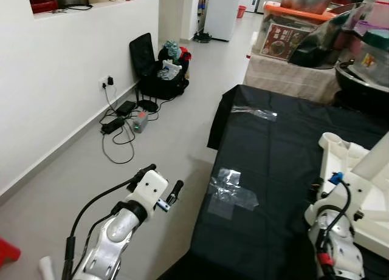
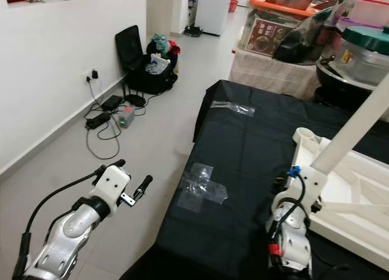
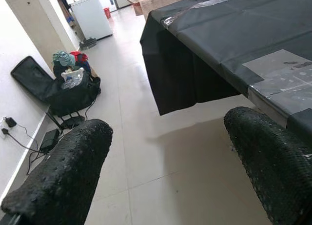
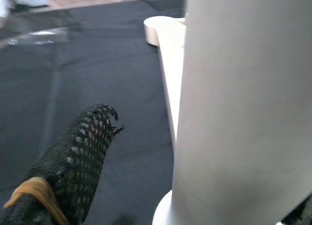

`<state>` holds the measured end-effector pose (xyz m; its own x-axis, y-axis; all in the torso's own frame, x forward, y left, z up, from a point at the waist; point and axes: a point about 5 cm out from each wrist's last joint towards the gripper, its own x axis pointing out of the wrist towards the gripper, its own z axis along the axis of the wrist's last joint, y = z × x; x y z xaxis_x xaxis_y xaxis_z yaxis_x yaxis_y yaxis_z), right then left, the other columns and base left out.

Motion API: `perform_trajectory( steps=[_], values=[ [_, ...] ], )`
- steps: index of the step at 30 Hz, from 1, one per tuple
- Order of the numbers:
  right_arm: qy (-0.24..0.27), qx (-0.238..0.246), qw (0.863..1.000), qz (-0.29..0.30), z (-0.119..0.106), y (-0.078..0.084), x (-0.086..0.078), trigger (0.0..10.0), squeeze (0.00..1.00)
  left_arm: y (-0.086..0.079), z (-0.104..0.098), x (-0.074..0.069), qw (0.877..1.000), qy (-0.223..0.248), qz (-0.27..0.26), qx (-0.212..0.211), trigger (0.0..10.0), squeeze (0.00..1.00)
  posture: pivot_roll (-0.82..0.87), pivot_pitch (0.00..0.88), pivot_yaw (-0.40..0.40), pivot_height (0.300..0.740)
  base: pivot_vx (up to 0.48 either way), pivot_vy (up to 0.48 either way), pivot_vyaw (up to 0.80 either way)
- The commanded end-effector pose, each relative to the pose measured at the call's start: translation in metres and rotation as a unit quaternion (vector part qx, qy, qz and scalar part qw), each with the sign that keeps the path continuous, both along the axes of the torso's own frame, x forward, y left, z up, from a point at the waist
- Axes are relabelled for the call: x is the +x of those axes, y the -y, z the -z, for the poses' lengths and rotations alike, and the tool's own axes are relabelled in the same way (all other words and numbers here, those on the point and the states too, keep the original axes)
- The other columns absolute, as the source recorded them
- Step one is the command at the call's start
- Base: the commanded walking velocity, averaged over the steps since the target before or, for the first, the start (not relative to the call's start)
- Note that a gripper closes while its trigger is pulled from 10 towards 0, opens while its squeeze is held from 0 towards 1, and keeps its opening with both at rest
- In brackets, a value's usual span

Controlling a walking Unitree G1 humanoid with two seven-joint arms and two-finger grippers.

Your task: Building children table

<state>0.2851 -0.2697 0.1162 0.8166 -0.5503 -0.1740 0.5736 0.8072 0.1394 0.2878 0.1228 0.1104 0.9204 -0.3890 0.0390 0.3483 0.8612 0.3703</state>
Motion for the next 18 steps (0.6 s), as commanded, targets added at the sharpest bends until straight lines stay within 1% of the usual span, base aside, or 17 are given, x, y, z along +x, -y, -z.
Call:
perform_trajectory(
  steps=[1, 2, 3, 4, 5, 6, 7, 8, 10, 11, 12, 13, 14, 16, 17, 18],
  values=[
    [0.054, 0.014, 0.996, -0.069, -0.015, -0.005, 0.008, 10.0, 0.00, 0.003, 0.001, 0.001, 1.000, -0.001, 0.008, 0.002, 10.0, 0.00, 0.04, 0.000, -0.123, 0.740, 0.000, 0.000, 0.00],
    [0.054, 0.014, 0.996, -0.069, -0.015, -0.005, 0.008, 10.0, 0.00, 0.003, 0.001, 0.001, 1.000, -0.001, 0.008, 0.002, 10.0, 0.00, 0.04, 0.000, -0.123, 0.740, 0.000, 0.000, 0.00],
    [0.079, 0.023, 0.990, -0.117, -0.022, -0.011, 0.012, 10.0, 0.00, 0.003, 0.001, 0.000, 1.000, -0.001, 0.008, 0.002, 10.0, 0.00, 0.04, 0.000, -0.123, 0.740, 0.000, 0.000, 0.00],
    [0.103, 0.026, 0.979, -0.177, -0.030, -0.017, 0.014, 10.0, 0.00, 0.003, 0.001, 0.000, 1.000, -0.001, 0.008, 0.002, 10.0, 0.00, 0.04, 0.000, -0.121, 0.740, 0.000, 0.000, 0.00],
    [0.103, 0.026, 0.979, -0.177, -0.030, -0.017, 0.014, 10.0, 0.00, 0.003, 0.001, 0.000, 1.000, -0.001, 0.008, 0.002, 10.0, 0.00, 0.04, 0.000, -0.121, 0.740, 0.000, 0.000, 0.00],
    [0.126, 0.023, 0.962, -0.243, -0.039, -0.024, 0.015, 10.0, 0.00, 0.003, 0.001, 0.000, 1.000, -0.001, 0.009, 0.002, 10.0, 0.00, 0.04, 0.000, -0.123, 0.740, 0.000, 0.000, 0.00],
    [0.138, 0.019, 0.949, -0.284, -0.044, -0.029, 0.014, 10.0, 0.00, 0.003, 0.001, 0.000, 1.000, -0.001, 0.009, 0.002, 10.0, 0.00, 0.04, 0.000, -0.123, 0.740, 0.000, 0.000, 0.00],
    [0.138, 0.019, 0.949, -0.284, -0.044, -0.029, 0.014, 10.0, 0.00, 0.003, 0.001, 0.000, 1.000, -0.001, 0.009, 0.002, 10.0, 0.00, 0.04, 0.000, -0.123, 0.740, 0.000, 0.000, 0.00],
    [0.143, 0.008, 0.917, -0.373, -0.051, -0.041, 0.010, 10.0, 0.00, 0.003, 0.001, 0.000, 1.000, 0.000, 0.009, 0.002, 10.0, 0.00, 0.04, 0.000, -0.125, 0.740, 0.000, 0.000, 0.00],
    [0.143, 0.008, 0.917, -0.373, -0.051, -0.041, 0.010, 10.0, 0.00, 0.003, 0.001, 0.000, 1.000, 0.000, 0.009, 0.002, 10.0, 0.00, 0.04, 0.000, -0.125, 0.740, 0.000, 0.000, 0.00],
    [0.141, 0.007, 0.904, -0.404, -0.051, -0.046, 0.008, 10.0, 0.00, 0.003, 0.001, 0.000, 1.000, 0.000, 0.008, 0.002, 10.0, 0.00, 0.04, 0.000, -0.125, 0.740, 0.000, 0.000, 0.00],
    [0.138, 0.001, 0.884, -0.446, -0.051, -0.055, 0.005, 10.0, 0.00, 0.003, 0.001, 0.000, 1.000, 0.000, 0.008, 0.002, 10.0, 0.00, 0.05, 0.000, -0.132, 0.740, 0.000, 0.000, 0.00],
    [0.138, 0.001, 0.884, -0.446, -0.051, -0.055, 0.005, 10.0, 0.00, 0.003, 0.001, 0.000, 1.000, 0.000, 0.008, 0.002, 10.0, 0.00, 0.05, 0.000, -0.132, 0.740, 0.000, 0.000, 0.00],
    [0.137, -0.001, 0.849, -0.510, -0.050, -0.069, 0.000, 10.0, 0.00, 0.002, 0.001, 0.000, 1.000, 0.001, 0.006, 0.003, 10.0, 0.00, 0.06, 0.000, -0.135, 0.740, 0.000, 0.000, 0.00],
    [0.137, -0.001, 0.849, -0.510, -0.050, -0.069, 0.000, 10.0, 0.00, 0.002, 0.001, 0.000, 1.000, 0.001, 0.006, 0.003, 10.0, 0.00, 0.06, 0.000, -0.135, 0.740, 0.000, 0.000, 0.00],
    [0.138, -0.001, 0.830, -0.540, -0.050, -0.077, -0.003, 10.0, 0.00, 0.001, 0.000, 0.000, 1.000, 0.001, 0.004, 0.003, 10.0, 0.00, 0.06, 0.000, -0.134, 0.740, 0.000, 0.000, 0.00]
  ],
)
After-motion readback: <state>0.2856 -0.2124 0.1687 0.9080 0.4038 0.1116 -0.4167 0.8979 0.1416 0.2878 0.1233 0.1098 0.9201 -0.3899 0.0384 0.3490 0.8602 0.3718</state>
